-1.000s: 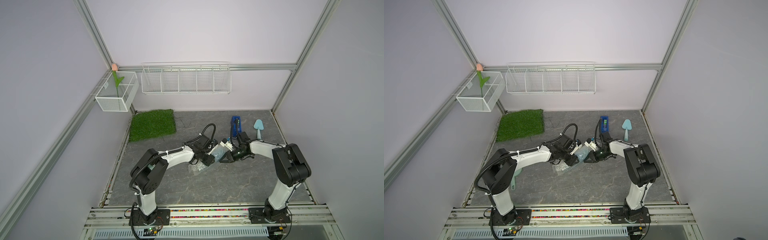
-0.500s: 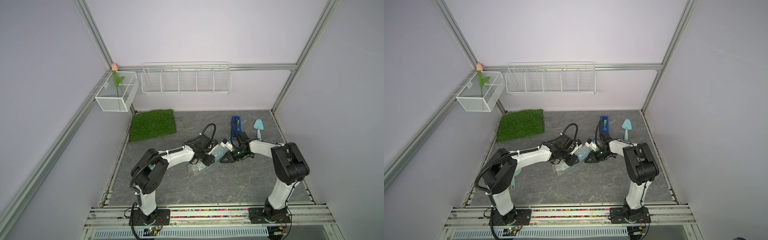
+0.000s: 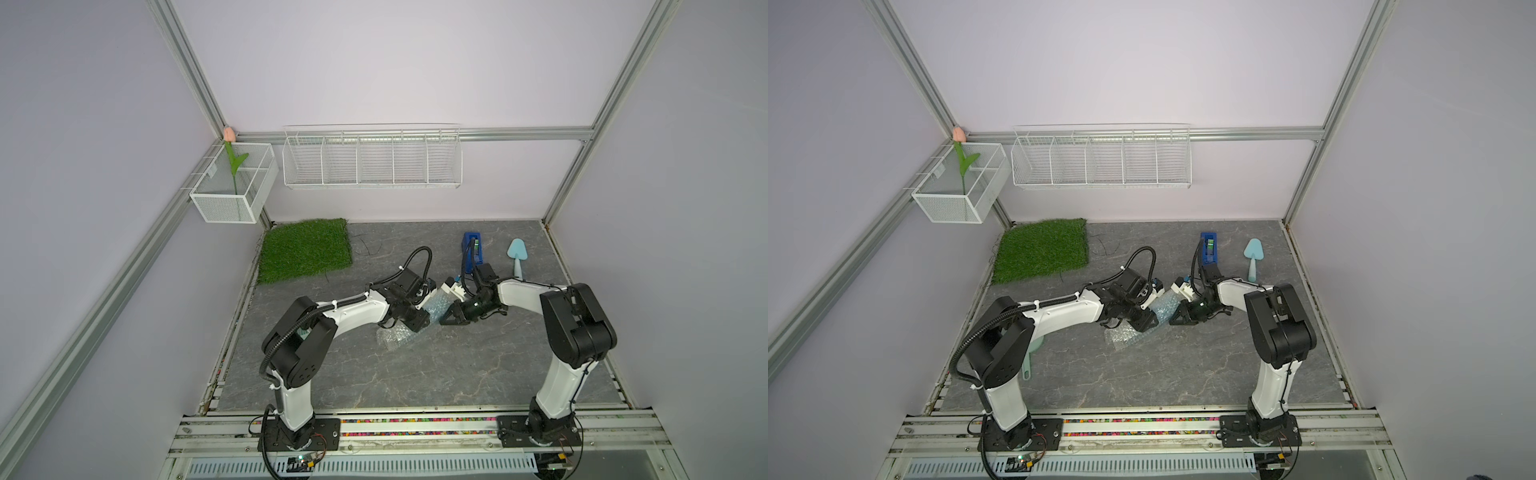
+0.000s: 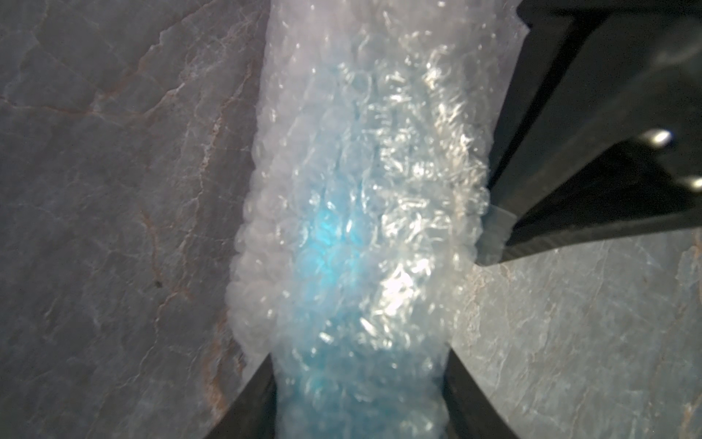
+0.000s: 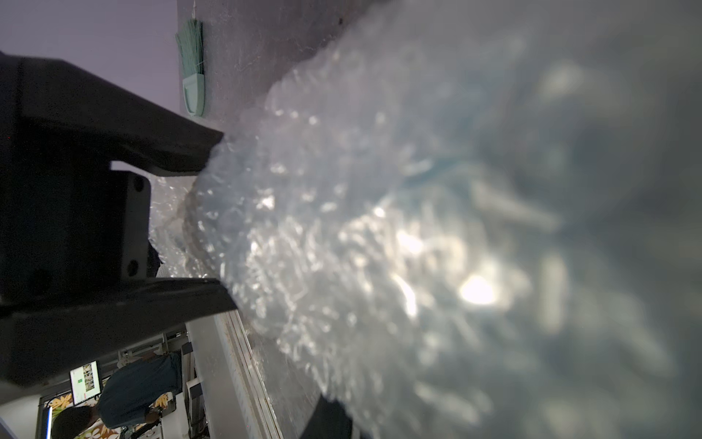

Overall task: Wrap wine bottles in bubble wrap
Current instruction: Stick the tape on the bubble wrap.

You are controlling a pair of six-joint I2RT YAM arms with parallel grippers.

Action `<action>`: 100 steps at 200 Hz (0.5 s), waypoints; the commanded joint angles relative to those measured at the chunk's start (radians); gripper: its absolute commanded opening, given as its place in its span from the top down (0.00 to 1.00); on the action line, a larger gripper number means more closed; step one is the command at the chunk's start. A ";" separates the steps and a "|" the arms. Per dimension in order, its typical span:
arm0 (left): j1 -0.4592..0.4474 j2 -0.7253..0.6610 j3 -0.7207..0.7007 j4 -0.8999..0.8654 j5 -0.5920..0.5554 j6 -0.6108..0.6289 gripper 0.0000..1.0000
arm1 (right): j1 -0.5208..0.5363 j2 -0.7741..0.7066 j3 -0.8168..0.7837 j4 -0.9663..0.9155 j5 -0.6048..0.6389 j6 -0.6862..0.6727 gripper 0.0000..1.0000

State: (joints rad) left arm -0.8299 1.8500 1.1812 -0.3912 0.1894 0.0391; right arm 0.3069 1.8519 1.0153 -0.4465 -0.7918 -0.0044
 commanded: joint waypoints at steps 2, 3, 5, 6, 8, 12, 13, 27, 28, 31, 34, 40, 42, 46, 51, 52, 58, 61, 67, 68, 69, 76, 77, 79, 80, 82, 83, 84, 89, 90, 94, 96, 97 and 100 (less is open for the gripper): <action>-0.010 0.112 -0.059 -0.172 0.032 0.012 0.51 | -0.005 0.023 -0.001 0.040 0.012 0.036 0.85; -0.010 0.112 -0.059 -0.172 0.033 0.012 0.51 | -0.005 0.023 -0.001 0.041 0.012 0.036 0.85; -0.009 0.112 -0.058 -0.172 0.033 0.011 0.51 | -0.005 0.022 -0.001 0.043 0.013 0.038 0.85; -0.010 0.112 -0.058 -0.173 0.034 0.011 0.51 | -0.005 0.022 -0.001 0.044 0.013 0.039 0.85; -0.010 0.112 -0.058 -0.172 0.034 0.011 0.51 | -0.005 0.023 -0.001 0.045 0.014 0.041 0.85; -0.009 0.113 -0.058 -0.173 0.034 0.010 0.51 | -0.005 0.023 -0.001 0.047 0.018 0.045 0.85; -0.010 0.113 -0.058 -0.173 0.034 0.011 0.51 | -0.005 0.023 -0.001 0.048 0.018 0.045 0.85; -0.011 0.112 -0.057 -0.174 0.034 0.011 0.51 | -0.005 0.024 0.002 0.049 0.026 0.054 0.84; -0.011 0.112 -0.058 -0.174 0.034 0.011 0.51 | -0.005 0.025 0.003 0.048 0.027 0.055 0.84; -0.011 0.112 -0.058 -0.174 0.034 0.011 0.51 | -0.005 0.026 0.003 0.046 0.032 0.054 0.84; -0.010 0.112 -0.058 -0.174 0.035 0.011 0.51 | -0.005 0.027 0.005 0.043 0.034 0.055 0.83; -0.011 0.111 -0.057 -0.175 0.035 0.012 0.51 | -0.005 0.029 0.006 0.038 0.044 0.055 0.83; -0.011 0.112 -0.057 -0.175 0.035 0.012 0.51 | -0.005 0.030 0.006 0.037 0.048 0.055 0.83; -0.011 0.112 -0.057 -0.175 0.035 0.013 0.51 | -0.005 0.031 0.008 0.032 0.055 0.057 0.83; -0.010 0.112 -0.057 -0.175 0.036 0.012 0.51 | -0.005 0.032 0.008 0.029 0.061 0.058 0.83; -0.010 0.112 -0.057 -0.175 0.036 0.012 0.51 | -0.005 0.032 0.008 0.027 0.062 0.058 0.83; -0.010 0.112 -0.057 -0.175 0.036 0.012 0.51 | -0.005 0.033 0.009 0.024 0.068 0.060 0.83; -0.009 0.112 -0.056 -0.175 0.035 0.011 0.51 | -0.006 0.035 0.008 0.023 0.071 0.063 0.83; -0.010 0.112 -0.056 -0.176 0.035 0.012 0.51 | -0.005 0.036 0.009 0.021 0.079 0.069 0.82; -0.011 0.113 -0.057 -0.176 0.036 0.012 0.51 | -0.005 0.037 0.009 0.021 0.080 0.070 0.82; -0.010 0.112 -0.057 -0.176 0.036 0.011 0.51 | -0.005 0.038 0.009 0.021 0.081 0.069 0.82; -0.011 0.112 -0.056 -0.177 0.036 0.012 0.51 | -0.005 0.039 0.008 0.019 0.086 0.073 0.82; -0.011 0.112 -0.056 -0.178 0.036 0.009 0.51 | -0.005 0.039 0.008 0.019 0.086 0.072 0.82; -0.010 0.112 -0.055 -0.179 0.036 0.010 0.51 | -0.005 0.038 0.008 0.020 0.087 0.074 0.81; -0.010 0.112 -0.054 -0.179 0.036 0.010 0.51 | -0.005 0.038 0.008 0.020 0.087 0.073 0.81; -0.010 0.112 -0.054 -0.179 0.036 0.011 0.51 | -0.006 0.038 0.007 0.020 0.089 0.075 0.81; -0.010 0.112 -0.054 -0.178 0.036 0.010 0.51 | -0.005 0.038 0.007 0.020 0.091 0.076 0.80; -0.010 0.113 -0.054 -0.178 0.035 0.011 0.51 | -0.005 0.038 0.007 0.021 0.092 0.077 0.80; -0.010 0.112 -0.055 -0.178 0.036 0.014 0.51 | -0.005 0.036 0.005 0.023 0.100 0.083 0.79; -0.011 0.112 -0.054 -0.179 0.036 0.014 0.51 | -0.005 0.035 0.005 0.023 0.101 0.084 0.79; -0.010 0.113 -0.054 -0.179 0.036 0.013 0.51 | -0.005 0.034 0.004 0.024 0.104 0.085 0.78; -0.010 0.113 -0.054 -0.179 0.036 0.013 0.51 | -0.005 0.033 0.004 0.026 0.104 0.087 0.77; -0.010 0.112 -0.054 -0.179 0.036 0.012 0.51 | -0.005 0.033 0.004 0.026 0.104 0.087 0.77; -0.009 0.112 -0.054 -0.179 0.036 0.012 0.51 | -0.005 0.032 0.003 0.028 0.105 0.088 0.77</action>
State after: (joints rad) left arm -0.8291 1.8526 1.1870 -0.3981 0.1925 0.0395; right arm 0.3069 1.8771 1.0153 -0.4175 -0.7200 0.0612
